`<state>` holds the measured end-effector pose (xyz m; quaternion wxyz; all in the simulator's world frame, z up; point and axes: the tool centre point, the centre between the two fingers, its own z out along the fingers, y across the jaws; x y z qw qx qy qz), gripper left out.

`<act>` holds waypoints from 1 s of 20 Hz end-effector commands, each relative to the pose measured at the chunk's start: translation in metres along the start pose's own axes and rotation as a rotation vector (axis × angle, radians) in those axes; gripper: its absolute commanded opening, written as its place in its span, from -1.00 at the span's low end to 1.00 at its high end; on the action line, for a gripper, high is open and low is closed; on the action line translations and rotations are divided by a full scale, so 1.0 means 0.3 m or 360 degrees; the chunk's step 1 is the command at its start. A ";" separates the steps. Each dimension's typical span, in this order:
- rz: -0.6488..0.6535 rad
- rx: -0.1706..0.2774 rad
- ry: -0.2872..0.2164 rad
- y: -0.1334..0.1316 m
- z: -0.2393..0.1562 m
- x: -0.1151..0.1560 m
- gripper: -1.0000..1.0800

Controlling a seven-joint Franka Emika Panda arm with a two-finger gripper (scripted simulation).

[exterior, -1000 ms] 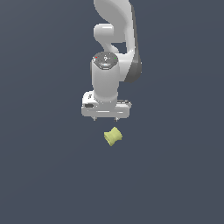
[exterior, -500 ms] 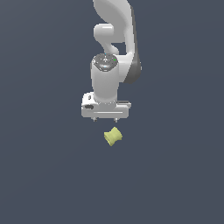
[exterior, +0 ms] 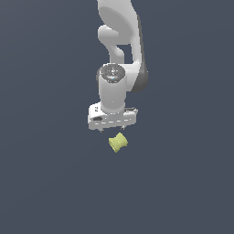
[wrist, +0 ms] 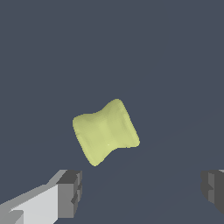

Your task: Pick up the object and move it to a goal position.

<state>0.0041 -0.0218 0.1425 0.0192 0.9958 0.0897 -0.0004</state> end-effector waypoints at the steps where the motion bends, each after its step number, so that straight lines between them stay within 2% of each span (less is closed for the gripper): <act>1: -0.0102 0.0006 0.0000 -0.012 0.026 0.009 0.92; 11: -0.0506 0.0040 0.0010 -0.064 0.130 0.044 0.92; 20: -0.0669 0.0057 0.0019 -0.087 0.171 0.057 0.92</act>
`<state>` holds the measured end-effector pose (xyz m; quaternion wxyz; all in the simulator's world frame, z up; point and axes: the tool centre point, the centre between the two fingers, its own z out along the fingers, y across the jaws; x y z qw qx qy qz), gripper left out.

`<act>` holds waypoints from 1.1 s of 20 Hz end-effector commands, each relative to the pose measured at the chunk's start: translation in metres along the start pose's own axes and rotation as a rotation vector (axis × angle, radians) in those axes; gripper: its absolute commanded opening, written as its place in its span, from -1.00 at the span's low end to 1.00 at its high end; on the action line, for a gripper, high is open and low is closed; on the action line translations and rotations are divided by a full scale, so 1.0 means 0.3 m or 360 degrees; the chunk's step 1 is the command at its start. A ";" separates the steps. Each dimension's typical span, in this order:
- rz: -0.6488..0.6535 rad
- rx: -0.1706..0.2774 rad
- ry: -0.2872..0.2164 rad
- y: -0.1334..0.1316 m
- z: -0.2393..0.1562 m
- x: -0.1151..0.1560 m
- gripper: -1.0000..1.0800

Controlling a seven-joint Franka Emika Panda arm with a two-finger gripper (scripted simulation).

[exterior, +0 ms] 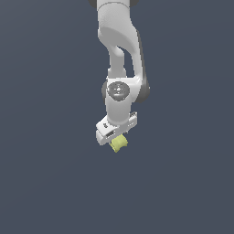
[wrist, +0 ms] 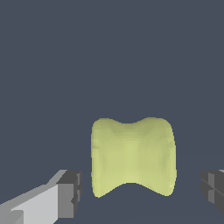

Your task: Pick up the object and move it to a goal position.

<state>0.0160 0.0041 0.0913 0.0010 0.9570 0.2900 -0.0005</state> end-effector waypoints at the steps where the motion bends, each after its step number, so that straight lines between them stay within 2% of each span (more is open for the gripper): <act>1: -0.0025 0.0002 0.0002 -0.002 0.006 0.003 0.92; 7: -0.0022 0.0002 0.0001 -0.002 0.017 0.002 0.92; 16: -0.0029 0.0002 0.0002 -0.005 0.152 0.000 0.92; 21: -0.0030 0.0002 0.0002 -0.003 0.174 0.004 0.92; 22: -0.0030 0.0002 0.0002 -0.003 0.174 0.004 -1.00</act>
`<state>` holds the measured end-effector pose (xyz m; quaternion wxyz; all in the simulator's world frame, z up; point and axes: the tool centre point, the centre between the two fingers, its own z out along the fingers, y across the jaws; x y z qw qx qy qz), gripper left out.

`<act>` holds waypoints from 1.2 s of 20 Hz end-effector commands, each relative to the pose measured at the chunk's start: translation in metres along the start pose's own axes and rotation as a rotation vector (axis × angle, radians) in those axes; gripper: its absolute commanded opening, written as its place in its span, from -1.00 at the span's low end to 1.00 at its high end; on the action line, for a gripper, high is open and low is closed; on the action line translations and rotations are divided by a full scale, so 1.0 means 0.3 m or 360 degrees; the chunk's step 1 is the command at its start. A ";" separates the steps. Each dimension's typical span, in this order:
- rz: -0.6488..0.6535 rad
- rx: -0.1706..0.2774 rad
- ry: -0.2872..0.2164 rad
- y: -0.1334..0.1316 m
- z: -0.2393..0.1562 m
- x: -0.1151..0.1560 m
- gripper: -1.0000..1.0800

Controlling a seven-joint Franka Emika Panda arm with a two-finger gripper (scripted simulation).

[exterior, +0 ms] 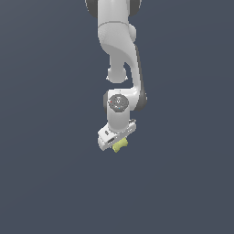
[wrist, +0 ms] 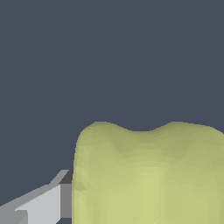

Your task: Pick up the object and move it to a goal position.

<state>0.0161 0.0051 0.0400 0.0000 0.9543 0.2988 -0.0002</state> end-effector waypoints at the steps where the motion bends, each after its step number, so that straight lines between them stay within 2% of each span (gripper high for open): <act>1: -0.0001 0.0000 0.0001 0.000 0.003 0.001 -1.00; 14: 0.0001 -0.0002 0.0001 -0.009 -0.003 -0.001 -1.00; 19: 0.0001 -0.0002 0.0001 -0.061 -0.017 -0.005 -1.00; 24: 0.0001 -0.0002 0.0001 -0.159 -0.044 -0.012 -1.00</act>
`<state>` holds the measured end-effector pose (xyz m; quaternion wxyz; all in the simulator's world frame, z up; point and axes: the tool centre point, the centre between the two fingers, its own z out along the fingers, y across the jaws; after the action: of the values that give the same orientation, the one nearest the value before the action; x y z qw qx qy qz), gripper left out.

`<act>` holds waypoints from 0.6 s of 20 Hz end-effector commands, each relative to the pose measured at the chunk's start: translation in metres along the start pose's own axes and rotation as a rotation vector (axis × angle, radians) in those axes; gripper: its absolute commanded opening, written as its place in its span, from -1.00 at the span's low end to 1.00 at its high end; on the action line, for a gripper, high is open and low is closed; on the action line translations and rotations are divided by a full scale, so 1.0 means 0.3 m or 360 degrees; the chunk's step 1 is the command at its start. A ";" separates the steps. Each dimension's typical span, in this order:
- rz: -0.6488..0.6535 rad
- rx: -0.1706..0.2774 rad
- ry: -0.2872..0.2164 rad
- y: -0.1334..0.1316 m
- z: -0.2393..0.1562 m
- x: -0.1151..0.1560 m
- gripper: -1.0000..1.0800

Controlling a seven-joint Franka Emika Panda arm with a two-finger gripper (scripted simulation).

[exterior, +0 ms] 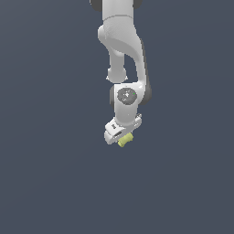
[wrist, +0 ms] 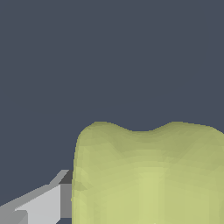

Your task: Pick up the object and move it to a goal position.

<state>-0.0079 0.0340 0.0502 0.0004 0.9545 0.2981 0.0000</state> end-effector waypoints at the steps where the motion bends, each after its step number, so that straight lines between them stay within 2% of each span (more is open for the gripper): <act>1: -0.0002 0.0000 0.0001 -0.060 -0.017 -0.003 -1.00; 12: -0.0003 -0.0001 0.0000 -0.453 -0.124 -0.027 -1.00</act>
<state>-0.0814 0.1282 0.0826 0.0006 0.9542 0.2991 -0.0002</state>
